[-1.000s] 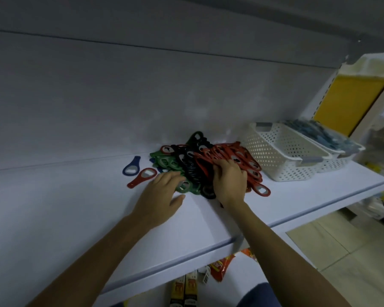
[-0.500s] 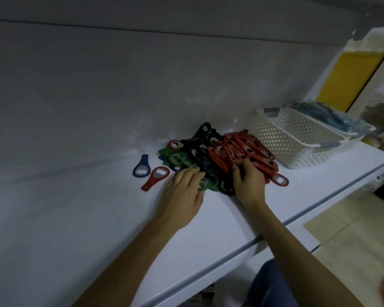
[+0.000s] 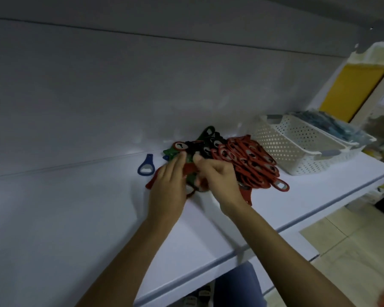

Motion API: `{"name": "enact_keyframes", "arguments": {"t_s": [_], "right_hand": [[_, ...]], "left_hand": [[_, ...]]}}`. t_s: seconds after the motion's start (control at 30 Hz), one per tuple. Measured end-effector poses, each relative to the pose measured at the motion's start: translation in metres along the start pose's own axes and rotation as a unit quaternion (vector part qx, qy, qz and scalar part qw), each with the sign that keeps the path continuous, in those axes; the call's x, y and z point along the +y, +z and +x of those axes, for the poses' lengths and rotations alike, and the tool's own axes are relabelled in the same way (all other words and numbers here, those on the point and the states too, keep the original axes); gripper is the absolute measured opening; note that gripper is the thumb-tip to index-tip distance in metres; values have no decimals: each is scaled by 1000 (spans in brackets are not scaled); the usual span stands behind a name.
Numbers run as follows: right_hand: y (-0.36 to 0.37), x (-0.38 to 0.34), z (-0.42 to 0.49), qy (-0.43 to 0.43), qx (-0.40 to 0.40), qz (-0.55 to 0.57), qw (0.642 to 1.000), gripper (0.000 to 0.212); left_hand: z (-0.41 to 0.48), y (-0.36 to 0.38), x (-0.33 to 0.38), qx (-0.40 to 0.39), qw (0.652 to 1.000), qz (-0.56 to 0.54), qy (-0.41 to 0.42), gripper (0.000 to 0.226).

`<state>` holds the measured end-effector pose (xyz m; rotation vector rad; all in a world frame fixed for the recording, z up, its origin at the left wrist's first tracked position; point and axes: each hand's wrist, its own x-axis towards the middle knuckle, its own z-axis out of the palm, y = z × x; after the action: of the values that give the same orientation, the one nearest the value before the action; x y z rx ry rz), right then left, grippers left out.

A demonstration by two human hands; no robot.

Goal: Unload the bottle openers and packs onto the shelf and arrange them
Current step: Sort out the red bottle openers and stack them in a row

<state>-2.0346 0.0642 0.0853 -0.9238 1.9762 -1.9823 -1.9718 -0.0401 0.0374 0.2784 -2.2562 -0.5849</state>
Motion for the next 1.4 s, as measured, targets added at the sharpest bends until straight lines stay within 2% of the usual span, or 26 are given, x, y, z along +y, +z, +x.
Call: {"name": "enact_keyframes", "arguments": {"t_s": [0.07,0.1,0.13,0.2,0.27,0.33,0.4,0.5,0.67,0.8,0.87,0.9,0.97,1.0,1.03,1.07,1.13,1.17,1.2,1.27,1.33,1.4], "right_hand": [[2,1,13,42,-29,33,998,48],[0,6,19,19,-28,-16,999,49],[-1,13,24,-28,-23,-97,995,46],[-1,30,27,-118,-17,-246,962,41],[1,46,21,-184,-22,-324,928,36],[4,53,12,-247,-25,-369,896,30],[5,54,7,-284,-55,-380,879,25],[2,53,7,-271,-148,-404,861,29],[-5,56,10,-199,-229,-425,853,37],[1,57,13,-232,-278,-456,813,29],[10,52,19,-251,-287,-500,778,29],[17,50,22,-276,-282,-540,744,27],[32,44,27,-342,-222,-606,683,11],[38,42,29,-357,-186,-615,678,3],[44,41,33,-339,-165,-598,707,4],[49,39,37,-296,-151,-543,771,10],[58,34,47,-138,-107,-280,944,23],[62,29,51,-56,-87,-126,987,27],[66,26,55,13,-85,-4,996,28],[74,27,57,76,-104,106,986,29],[81,33,54,67,-100,107,987,31],[78,41,55,5,-66,10,998,28]], "left_hand": [[-1,-9,-6,59,980,-126,-145,39],[-1,-15,-11,102,963,-168,-184,34],[0,-19,-18,138,954,-179,-198,28],[0,-27,-29,167,942,-190,-219,16],[2,-27,-34,177,928,-222,-243,10],[2,-23,-34,175,919,-241,-256,16],[1,-19,-36,164,920,-246,-257,22],[0,-16,-41,152,927,-231,-254,21],[1,-11,-39,134,961,-148,-192,12],[4,-8,-39,102,968,-151,-172,11],[6,-9,-41,98,959,-194,-183,12],[7,-10,-42,117,947,-222,-200,12],[11,-14,-46,191,910,-276,-244,17],[12,-16,-49,227,891,-295,-261,19],[13,-18,-51,246,881,-299,-270,20],[15,-19,-52,247,878,-307,-270,17],[14,-18,-50,210,885,-327,-255,3],[14,-17,-50,186,892,-329,-246,14],[14,-16,-50,161,898,-334,-236,24],[12,-12,-54,128,908,-325,-232,31],[11,-11,-57,130,909,-315,-238,25],[11,-11,-59,163,899,-317,-254,8]]}}
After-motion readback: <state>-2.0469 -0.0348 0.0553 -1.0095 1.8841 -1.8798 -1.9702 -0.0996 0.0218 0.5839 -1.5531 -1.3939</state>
